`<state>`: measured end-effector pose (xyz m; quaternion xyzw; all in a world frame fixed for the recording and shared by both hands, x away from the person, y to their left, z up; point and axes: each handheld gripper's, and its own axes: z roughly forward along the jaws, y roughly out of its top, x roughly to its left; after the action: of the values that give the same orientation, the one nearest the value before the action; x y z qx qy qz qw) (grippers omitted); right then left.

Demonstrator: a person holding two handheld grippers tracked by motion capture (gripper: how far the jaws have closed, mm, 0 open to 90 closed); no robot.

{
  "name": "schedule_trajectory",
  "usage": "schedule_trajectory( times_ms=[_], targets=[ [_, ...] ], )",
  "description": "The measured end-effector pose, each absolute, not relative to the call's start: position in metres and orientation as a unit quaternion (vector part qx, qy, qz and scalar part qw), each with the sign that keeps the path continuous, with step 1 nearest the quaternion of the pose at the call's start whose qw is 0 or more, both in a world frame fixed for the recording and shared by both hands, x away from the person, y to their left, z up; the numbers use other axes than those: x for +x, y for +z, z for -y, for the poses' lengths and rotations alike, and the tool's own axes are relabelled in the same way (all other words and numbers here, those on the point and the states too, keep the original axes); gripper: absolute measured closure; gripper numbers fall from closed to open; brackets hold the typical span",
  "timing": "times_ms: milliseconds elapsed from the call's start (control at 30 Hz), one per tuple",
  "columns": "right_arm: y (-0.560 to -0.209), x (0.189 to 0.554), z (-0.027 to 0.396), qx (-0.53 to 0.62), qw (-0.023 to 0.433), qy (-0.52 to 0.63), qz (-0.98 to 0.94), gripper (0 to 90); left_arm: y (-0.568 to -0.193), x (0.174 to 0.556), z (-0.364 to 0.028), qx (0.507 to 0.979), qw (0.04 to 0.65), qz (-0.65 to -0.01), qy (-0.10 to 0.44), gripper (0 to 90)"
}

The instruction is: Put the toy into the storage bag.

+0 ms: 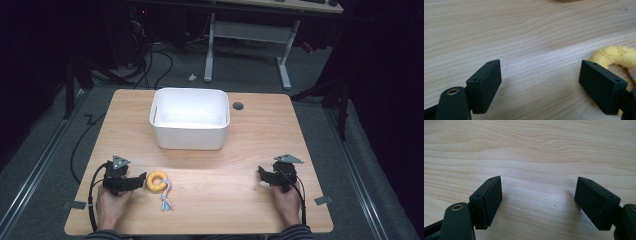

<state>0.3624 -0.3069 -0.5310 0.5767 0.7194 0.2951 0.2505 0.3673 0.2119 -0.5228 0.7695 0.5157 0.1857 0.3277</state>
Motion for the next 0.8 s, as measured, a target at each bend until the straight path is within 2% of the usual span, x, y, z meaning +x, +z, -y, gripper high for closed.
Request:
schedule_trajectory(
  times_ms=[467, 800],
  targets=[
    [-0.531, 0.362, 0.307, 0.576, 0.25, 0.295, -0.72, 22.2, -0.507, 0.36, -0.214, 0.771, 0.341, -0.513, 0.159, 26.5],
    [-0.531, 0.362, 0.307, 0.574, 0.251, 0.295, -0.721, 22.2, -0.491, 0.352, -0.205, 0.781, 0.346, -0.491, 0.17, 31.0]
  ],
)
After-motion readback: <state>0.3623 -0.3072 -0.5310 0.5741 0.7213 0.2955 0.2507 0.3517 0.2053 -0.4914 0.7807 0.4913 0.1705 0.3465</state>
